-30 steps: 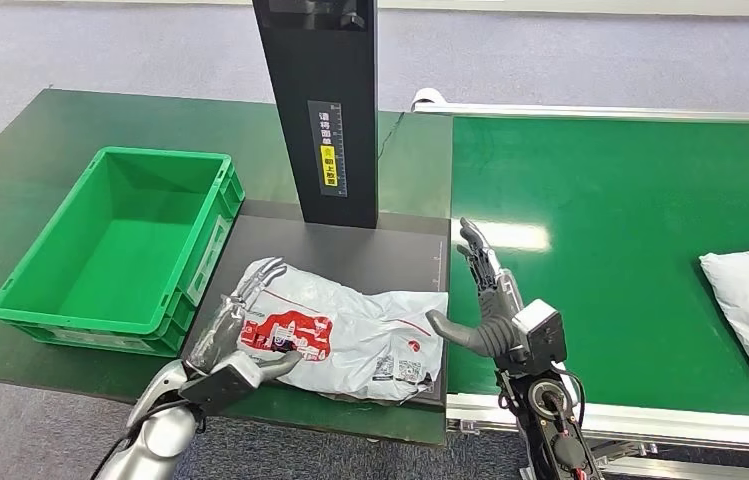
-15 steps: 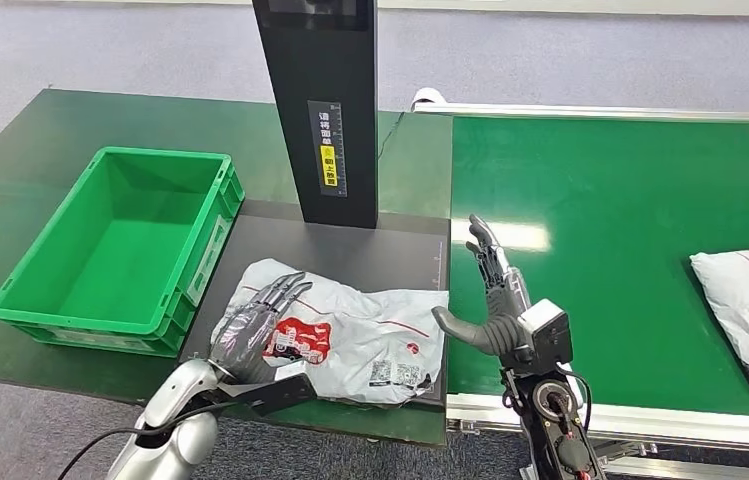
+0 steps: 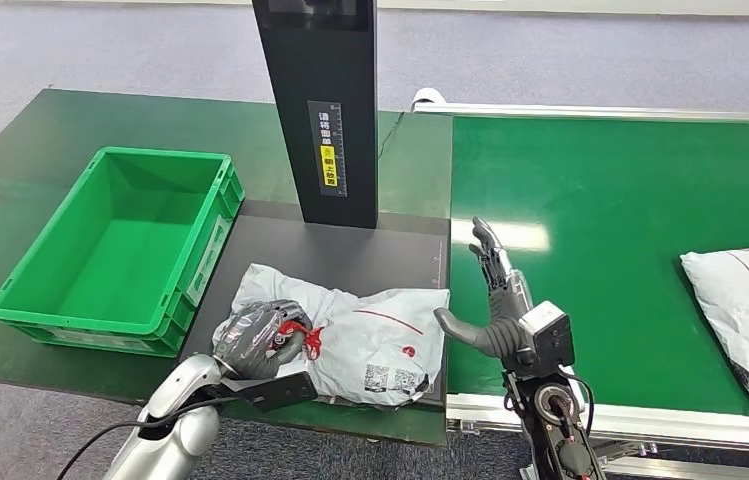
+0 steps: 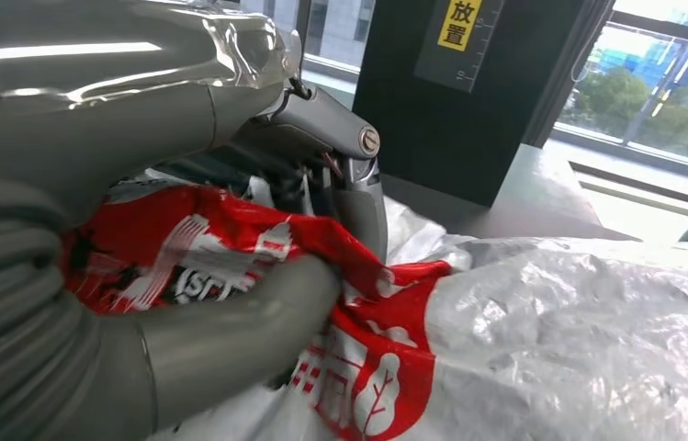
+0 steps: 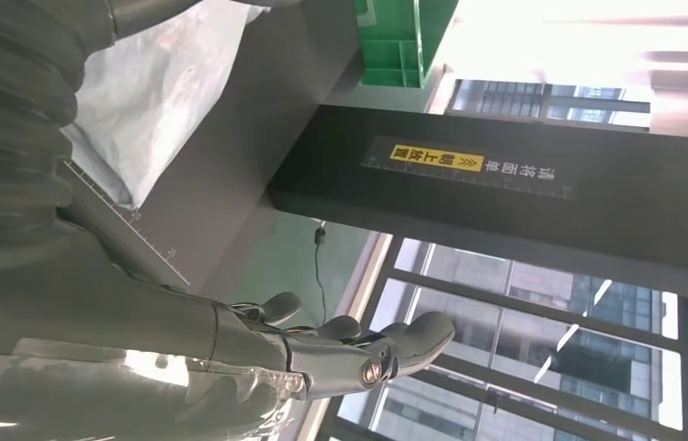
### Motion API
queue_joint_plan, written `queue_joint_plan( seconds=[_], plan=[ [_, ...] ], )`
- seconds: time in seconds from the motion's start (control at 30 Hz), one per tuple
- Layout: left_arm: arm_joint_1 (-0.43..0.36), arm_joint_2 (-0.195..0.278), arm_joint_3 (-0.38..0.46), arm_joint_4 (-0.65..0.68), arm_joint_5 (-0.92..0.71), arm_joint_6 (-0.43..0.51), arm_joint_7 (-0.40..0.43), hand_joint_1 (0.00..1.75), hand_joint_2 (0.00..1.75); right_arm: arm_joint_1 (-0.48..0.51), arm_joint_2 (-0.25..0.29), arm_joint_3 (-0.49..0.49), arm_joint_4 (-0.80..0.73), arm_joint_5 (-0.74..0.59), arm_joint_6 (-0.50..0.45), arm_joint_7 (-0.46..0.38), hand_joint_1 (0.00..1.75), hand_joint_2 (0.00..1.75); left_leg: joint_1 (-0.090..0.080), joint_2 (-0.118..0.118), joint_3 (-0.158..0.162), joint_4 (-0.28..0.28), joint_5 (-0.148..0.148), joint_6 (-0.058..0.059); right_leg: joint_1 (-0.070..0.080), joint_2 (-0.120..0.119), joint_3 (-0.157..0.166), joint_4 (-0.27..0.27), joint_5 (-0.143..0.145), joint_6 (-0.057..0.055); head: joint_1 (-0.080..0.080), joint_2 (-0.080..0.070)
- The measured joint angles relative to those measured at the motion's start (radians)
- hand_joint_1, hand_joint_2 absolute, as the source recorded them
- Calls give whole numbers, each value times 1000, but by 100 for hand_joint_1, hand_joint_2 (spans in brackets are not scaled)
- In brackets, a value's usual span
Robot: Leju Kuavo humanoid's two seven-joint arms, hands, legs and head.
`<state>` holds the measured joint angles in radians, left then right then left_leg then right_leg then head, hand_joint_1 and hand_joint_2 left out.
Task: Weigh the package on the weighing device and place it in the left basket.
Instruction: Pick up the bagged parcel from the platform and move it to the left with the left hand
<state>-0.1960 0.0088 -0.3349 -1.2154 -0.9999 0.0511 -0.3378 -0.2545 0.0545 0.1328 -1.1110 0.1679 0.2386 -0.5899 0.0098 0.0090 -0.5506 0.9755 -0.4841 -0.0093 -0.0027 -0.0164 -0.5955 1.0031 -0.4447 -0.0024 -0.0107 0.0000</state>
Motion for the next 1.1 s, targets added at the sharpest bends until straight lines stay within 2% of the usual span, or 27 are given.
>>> queue_joint_plan(
  seconds=[0.17,0.43,0.57,0.8,0.93,1.1],
  plan=[
    [-3,0,0,4,33,27,-33,175,175,7,2,-9,-14,0,0,9,0,175,0,0,0,0,0,0,0,0,0,0,0,0,0,0],
    [-1,-1,4,-24,68,177,-114,175,175,15,3,-16,-30,2,0,15,0,175,0,0,0,0,0,0,0,0,0,0,0,0,0,0],
    [3,-2,8,-47,81,216,-137,175,175,17,3,-17,-34,2,1,15,0,175,0,0,0,0,0,0,0,0,0,0,0,0,0,0],
    [22,-8,35,-172,170,409,-239,175,175,17,3,-18,-34,-1,-2,14,0,175,0,0,0,0,0,0,0,0,0,0,0,0,0,0],
    [23,-12,71,-248,159,512,-214,175,175,17,2,-18,-33,-2,-8,12,0,175,0,0,0,0,0,0,0,0,0,0,0,0,0,0],
    [4,-11,140,-274,109,616,-147,175,175,17,2,-18,-33,-4,-16,10,0,175,0,0,0,0,0,0,0,0,0,0,0,0,0,0]
  ],
)
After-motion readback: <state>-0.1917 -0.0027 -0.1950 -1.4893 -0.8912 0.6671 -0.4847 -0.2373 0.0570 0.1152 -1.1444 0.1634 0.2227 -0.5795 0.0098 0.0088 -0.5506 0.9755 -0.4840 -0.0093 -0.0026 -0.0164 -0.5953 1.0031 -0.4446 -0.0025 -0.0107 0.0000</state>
